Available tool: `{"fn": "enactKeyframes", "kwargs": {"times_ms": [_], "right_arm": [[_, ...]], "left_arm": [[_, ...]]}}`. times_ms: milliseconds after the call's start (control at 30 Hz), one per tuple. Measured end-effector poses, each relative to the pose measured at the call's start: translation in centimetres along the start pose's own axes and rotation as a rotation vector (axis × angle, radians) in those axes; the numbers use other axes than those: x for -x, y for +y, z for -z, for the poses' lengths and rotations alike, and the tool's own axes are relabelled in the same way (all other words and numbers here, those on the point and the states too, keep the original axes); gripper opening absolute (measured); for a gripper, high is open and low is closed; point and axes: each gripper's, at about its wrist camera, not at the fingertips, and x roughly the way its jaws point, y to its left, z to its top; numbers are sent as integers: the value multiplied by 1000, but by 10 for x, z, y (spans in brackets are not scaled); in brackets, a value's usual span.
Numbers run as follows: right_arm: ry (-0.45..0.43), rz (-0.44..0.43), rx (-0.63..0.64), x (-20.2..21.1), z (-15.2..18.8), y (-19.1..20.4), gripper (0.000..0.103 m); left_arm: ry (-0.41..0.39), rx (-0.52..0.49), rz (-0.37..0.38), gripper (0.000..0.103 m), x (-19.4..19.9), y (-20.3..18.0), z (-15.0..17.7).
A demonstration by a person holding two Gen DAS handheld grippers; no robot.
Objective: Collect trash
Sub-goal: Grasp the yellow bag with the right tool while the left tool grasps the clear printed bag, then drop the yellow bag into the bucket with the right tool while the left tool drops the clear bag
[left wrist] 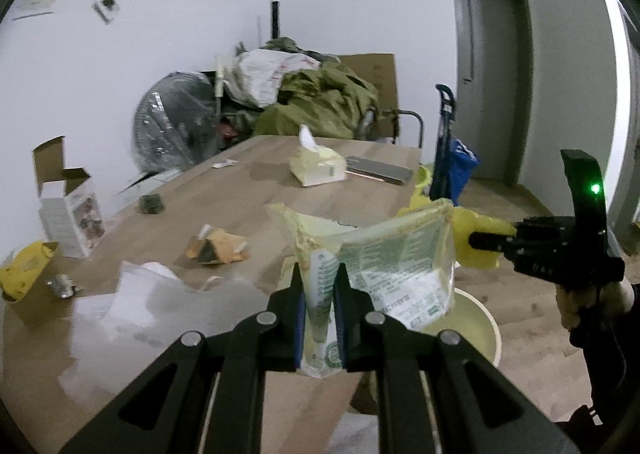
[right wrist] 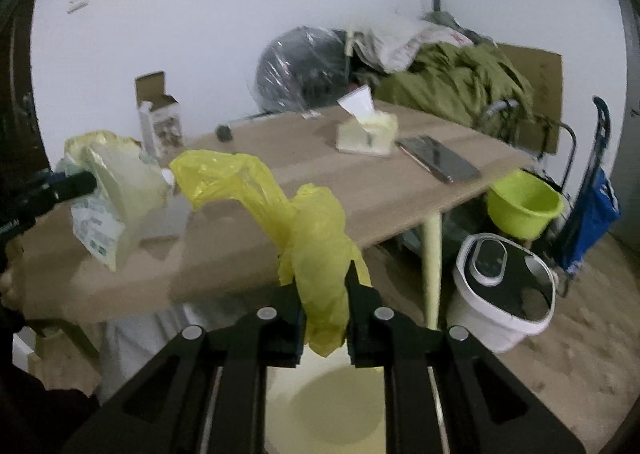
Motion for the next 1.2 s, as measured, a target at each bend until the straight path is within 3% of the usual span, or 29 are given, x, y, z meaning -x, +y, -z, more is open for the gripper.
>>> {"fn": "enactKeyframes", "kwargs": {"times_ms": [233,333,433,533,1000,1100,1167,1200], "right_arm": [[93,59,-67,0,39,-30,16],[150,70,-76,-6,56,-36,21],[188,72,-101,-11,69,-45,39],[202,69,-119,-12,77,-50,48],[203,143,-177,1,87,-79,50],[196,154,-179,5,87,-79,50],[189,158,-176,8,85,-78,50],[185,160,-175,9,84,-78,50]], "left_arm": [[22,-40,66,12,-19,-29,-2],[40,-58,93,12,-30,-41,-3],[64,-79,116,12,-42,-53,-2],[87,-99,140,12,-54,-65,-1],[254,-196,247,13,-111,-120,18],[263,-193,271,31,-114,-123,19],[260,-184,283,52,-114,-123,19],[260,-182,285,55,-113,-123,19]]}}
